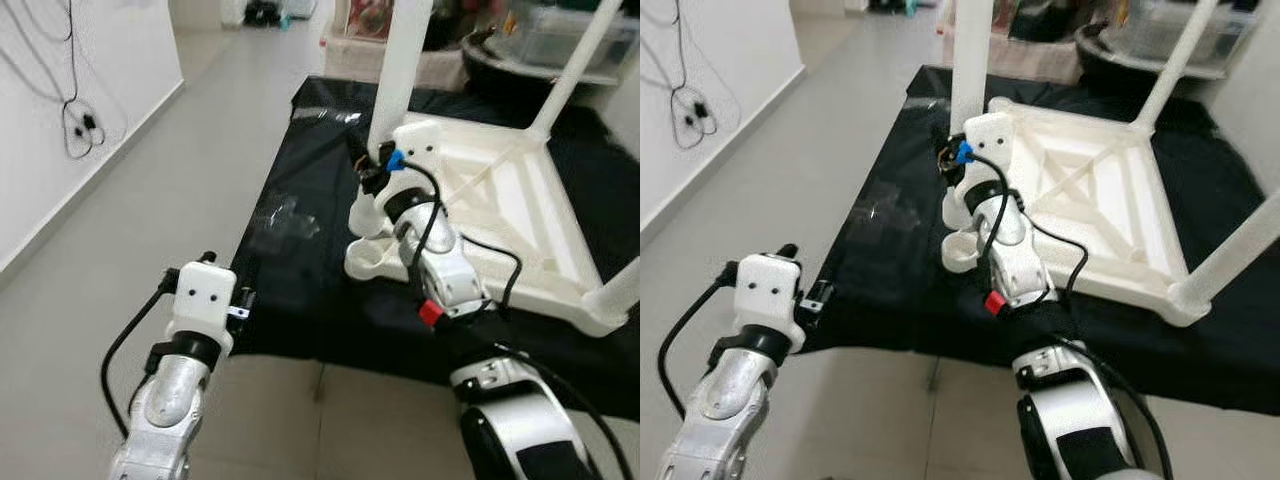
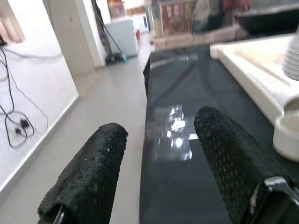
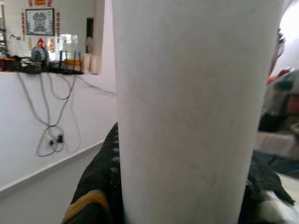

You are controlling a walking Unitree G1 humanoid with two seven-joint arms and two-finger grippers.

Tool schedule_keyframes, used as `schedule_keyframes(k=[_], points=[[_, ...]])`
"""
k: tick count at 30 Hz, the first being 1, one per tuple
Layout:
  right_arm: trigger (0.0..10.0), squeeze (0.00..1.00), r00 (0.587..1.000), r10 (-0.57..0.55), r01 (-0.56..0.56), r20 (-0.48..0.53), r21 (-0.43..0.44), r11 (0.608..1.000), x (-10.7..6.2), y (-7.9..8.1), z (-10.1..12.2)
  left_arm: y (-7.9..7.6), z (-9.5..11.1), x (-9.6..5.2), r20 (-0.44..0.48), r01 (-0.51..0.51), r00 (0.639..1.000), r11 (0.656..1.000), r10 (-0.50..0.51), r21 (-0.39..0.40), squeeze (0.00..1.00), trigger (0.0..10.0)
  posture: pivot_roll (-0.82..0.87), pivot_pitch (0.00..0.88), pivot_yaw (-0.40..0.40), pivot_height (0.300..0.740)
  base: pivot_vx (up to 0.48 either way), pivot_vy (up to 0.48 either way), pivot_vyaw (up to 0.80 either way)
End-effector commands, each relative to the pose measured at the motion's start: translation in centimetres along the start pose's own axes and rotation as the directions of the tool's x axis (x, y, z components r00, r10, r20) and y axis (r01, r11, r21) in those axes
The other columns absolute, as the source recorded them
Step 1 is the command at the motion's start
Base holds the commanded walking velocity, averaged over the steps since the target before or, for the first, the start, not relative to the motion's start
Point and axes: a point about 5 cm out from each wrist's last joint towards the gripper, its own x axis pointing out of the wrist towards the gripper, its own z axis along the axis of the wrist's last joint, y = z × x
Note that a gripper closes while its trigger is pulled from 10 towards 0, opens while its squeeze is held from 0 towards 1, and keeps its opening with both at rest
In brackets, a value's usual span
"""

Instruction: Building children table

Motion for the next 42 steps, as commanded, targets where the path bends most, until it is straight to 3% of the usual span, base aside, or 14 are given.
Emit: schedule_keyframes(k=[1, 5, 10, 11, 14, 20, 23, 30, 31, 32, 33, 36, 41, 42], points=[[10.0, 0.00, 1.000, -0.013, 0.013, 0.016, -0.010, 1.000, -0.1, -0.4, 0.2, -0.2, -0.5, 0.0, -0.025, 0.006, 1.000, 1.000, -0.007, -0.010, 0.00, 10.0, 0.09, 0.090, -0.062, 0.740, 0.356, -0.319, 0.00], [10.0, 0.00, 1.000, -0.017, 0.017, -0.005, -0.016, 1.000, 0.0, -0.4, 0.0, 0.0, -0.5, 0.0, -0.029, -0.017, 0.999, 0.999, 0.016, -0.049, 0.00, 10.0, 0.09, 0.090, -0.066, 0.740, 0.343, -0.131, 0.00], [10.0, 0.00, 0.983, -0.132, 0.123, -0.124, -0.075, 0.989, 1.2, -0.7, -0.7, 0.2, -0.6, 0.0, -0.045, -0.056, 0.998, 0.996, 0.053, -0.070, 0.00, 10.0, 0.09, 0.089, -0.066, 0.740, 0.000, 0.000, 0.00], [10.0, 0.00, 0.980, -0.160, 0.156, -0.115, -0.044, 0.987, 1.6, -0.8, -0.4, 0.2, -0.7, -0.1, -0.047, -0.060, 0.997, 0.996, 0.057, -0.070, 0.00, 10.0, 0.09, 0.094, -0.067, 0.740, 0.000, 0.000, 0.00], [10.0, 0.00, 1.000, -0.012, 0.012, 0.014, 0.050, 0.999, 2.2, 0.0, 1.3, 0.1, -0.7, -0.1, -0.049, -0.060, 0.997, 0.995, 0.057, -0.075, 0.00, 10.0, 0.09, 0.098, -0.067, 0.740, 0.000, 0.000, 0.00], [10.0, 0.00, 0.986, 0.161, -0.163, 0.030, 0.088, 0.983, 2.2, 0.7, 1.5, -0.7, -0.9, -0.4, -0.064, -0.036, 0.997, 0.996, 0.031, -0.085, 0.00, 10.0, 0.09, 0.110, -0.070, 0.740, 0.000, 0.000, 0.00], [10.0, 0.00, 0.922, 0.375, -0.386, 0.096, 0.281, 0.879, 2.2, 1.6, 1.9, -2.0, -1.2, -1.2, -0.096, 0.040, 0.994, 0.990, -0.053, -0.135, 0.00, 10.0, 0.09, 0.119, -0.071, 0.740, 0.000, 0.000, 0.00], [10.0, 0.00, 0.842, 0.532, -0.534, 0.085, 0.271, 0.801, 2.7, 2.0, 1.5, -4.2, -1.3, -3.2, -0.107, 0.209, 0.964, 0.944, -0.242, -0.257, 0.00, 10.0, 0.10, 0.145, -0.071, 0.740, 0.000, 0.000, 0.00], [10.0, 0.00, 0.815, 0.573, -0.573, 0.091, 0.274, 0.772, 2.8, 2.2, 1.6, -4.6, -1.3, -3.7, -0.107, 0.237, 0.956, 0.932, -0.274, -0.273, 0.00, 10.0, 0.10, 0.148, -0.071, 0.740, 0.000, 0.000, 0.00], [10.0, 0.00, 0.758, 0.643, -0.644, 0.104, 0.275, 0.714, 2.7, 2.5, 1.6, -4.9, -1.2, -4.3, -0.110, 0.258, 0.948, 0.922, -0.300, -0.289, 0.00, 10.0, 0.11, 0.159, -0.072, 0.740, 0.000, 0.000, 0.00], [10.0, 0.00, 0.728, 0.677, -0.676, 0.109, 0.286, 0.680, 2.7, 2.4, 1.7, -5.1, -1.1, -4.7, -0.113, 0.268, 0.943, 0.916, -0.312, -0.297, 0.00, 10.0, 0.11, 0.171, -0.073, 0.740, 0.000, 0.000, 0.00], [10.0, 0.00, 0.680, 0.722, -0.723, 0.128, 0.279, 0.632, 2.8, 2.1, 2.1, -5.1, -0.8, -5.2, -0.117, 0.264, 0.943, 0.916, -0.311, -0.301, 0.00, 10.0, 0.13, 0.189, -0.072, 0.740, 0.000, 0.000, 0.00], [10.0, 0.00, 0.635, 0.762, -0.763, 0.126, 0.254, 0.594, 2.8, 2.0, 2.4, -5.1, -0.5, -5.6, -0.120, 0.261, 0.944, 0.916, -0.308, -0.304, 0.00, 10.0, 0.14, 0.218, -0.070, 0.740, 0.000, 0.000, 0.00], [10.0, 0.00, 0.608, 0.788, -0.786, 0.102, 0.218, 0.578, 2.8, 2.0, 2.3, -5.0, -0.1, -5.9, -0.120, 0.257, 0.945, 0.916, -0.305, -0.308, 0.00, 10.0, 0.14, 0.237, -0.069, 0.740, 0.000, 0.000, 0.00]])
